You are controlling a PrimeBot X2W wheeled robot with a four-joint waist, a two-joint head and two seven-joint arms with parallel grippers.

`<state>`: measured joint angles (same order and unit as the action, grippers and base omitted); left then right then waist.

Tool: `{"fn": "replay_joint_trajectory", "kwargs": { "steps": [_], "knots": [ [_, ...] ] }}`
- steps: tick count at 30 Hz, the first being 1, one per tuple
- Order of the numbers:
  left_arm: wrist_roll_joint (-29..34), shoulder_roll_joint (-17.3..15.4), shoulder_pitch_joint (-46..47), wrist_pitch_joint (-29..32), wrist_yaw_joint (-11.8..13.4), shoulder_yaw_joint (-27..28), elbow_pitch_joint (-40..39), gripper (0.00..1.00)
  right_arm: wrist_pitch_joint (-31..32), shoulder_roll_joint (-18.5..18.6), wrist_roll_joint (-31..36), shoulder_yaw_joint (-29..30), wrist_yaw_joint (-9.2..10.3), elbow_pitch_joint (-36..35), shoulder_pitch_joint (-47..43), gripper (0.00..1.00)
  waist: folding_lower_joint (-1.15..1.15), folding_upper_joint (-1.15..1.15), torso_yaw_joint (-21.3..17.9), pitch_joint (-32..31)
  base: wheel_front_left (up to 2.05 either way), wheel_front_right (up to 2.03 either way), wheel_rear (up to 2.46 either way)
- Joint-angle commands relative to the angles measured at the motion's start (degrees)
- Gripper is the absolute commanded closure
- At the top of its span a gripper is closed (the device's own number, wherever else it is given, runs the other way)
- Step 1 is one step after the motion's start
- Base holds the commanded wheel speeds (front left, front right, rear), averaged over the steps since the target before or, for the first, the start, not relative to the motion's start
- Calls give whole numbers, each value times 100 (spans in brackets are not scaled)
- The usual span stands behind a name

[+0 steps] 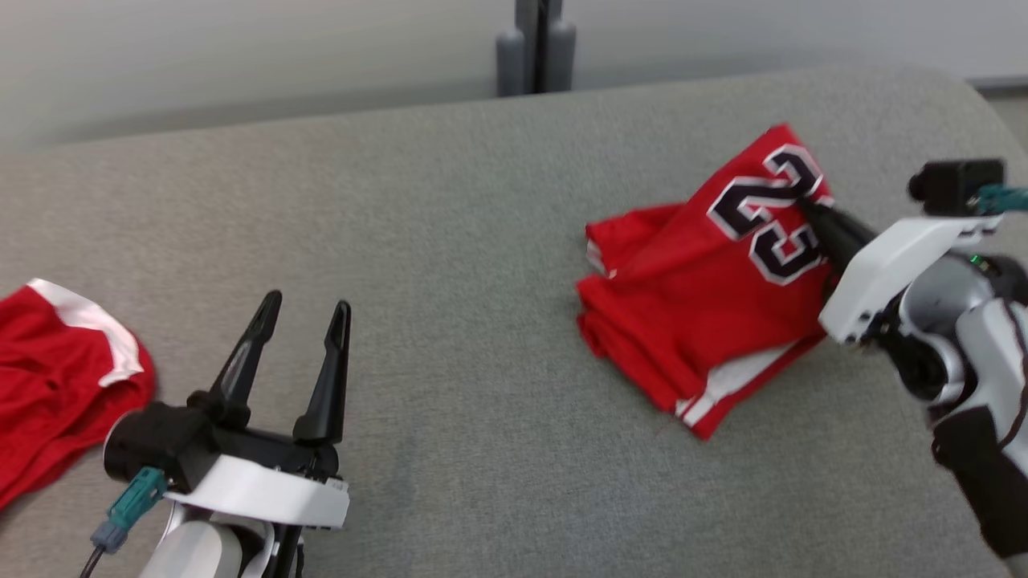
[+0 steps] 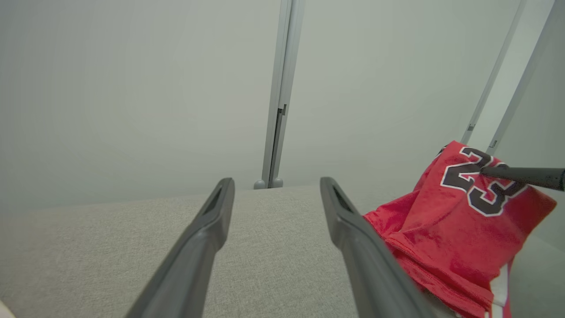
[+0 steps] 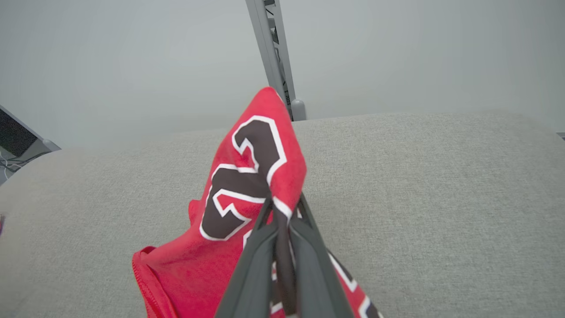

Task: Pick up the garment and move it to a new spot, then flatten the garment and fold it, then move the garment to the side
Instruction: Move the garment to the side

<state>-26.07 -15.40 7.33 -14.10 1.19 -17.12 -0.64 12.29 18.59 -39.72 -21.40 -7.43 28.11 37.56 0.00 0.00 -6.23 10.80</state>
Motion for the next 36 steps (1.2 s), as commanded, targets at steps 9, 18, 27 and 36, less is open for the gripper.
{"fn": "replay_joint_trajectory", "kwargs": {
  "steps": [9, 18, 27, 36],
  "knots": [
    [191, -170, 597, 171, -101, -76, -68, 0, -378, 432, 108, 325, -13, 633, 884, 100, 0, 0, -599, 1051, 0, 0, 0],
    [188, -289, 788, 274, -120, -81, -75, 0, -676, 547, 516, 803, -13, 1294, 1217, 100, 0, 0, -708, 1279, 0, 0, 0],
    [164, -324, 861, 295, -102, -85, -53, 0, -949, 463, 1081, 924, -13, 1724, 1541, 100, 0, 0, -624, 1354, 0, 0, 0],
    [127, -272, 785, 202, -65, -106, 26, 0, -1320, 436, 1637, 1079, -12, 2133, 1712, 0, 0, 0, -470, 1186, 0, 0, 0]
  ]
}}
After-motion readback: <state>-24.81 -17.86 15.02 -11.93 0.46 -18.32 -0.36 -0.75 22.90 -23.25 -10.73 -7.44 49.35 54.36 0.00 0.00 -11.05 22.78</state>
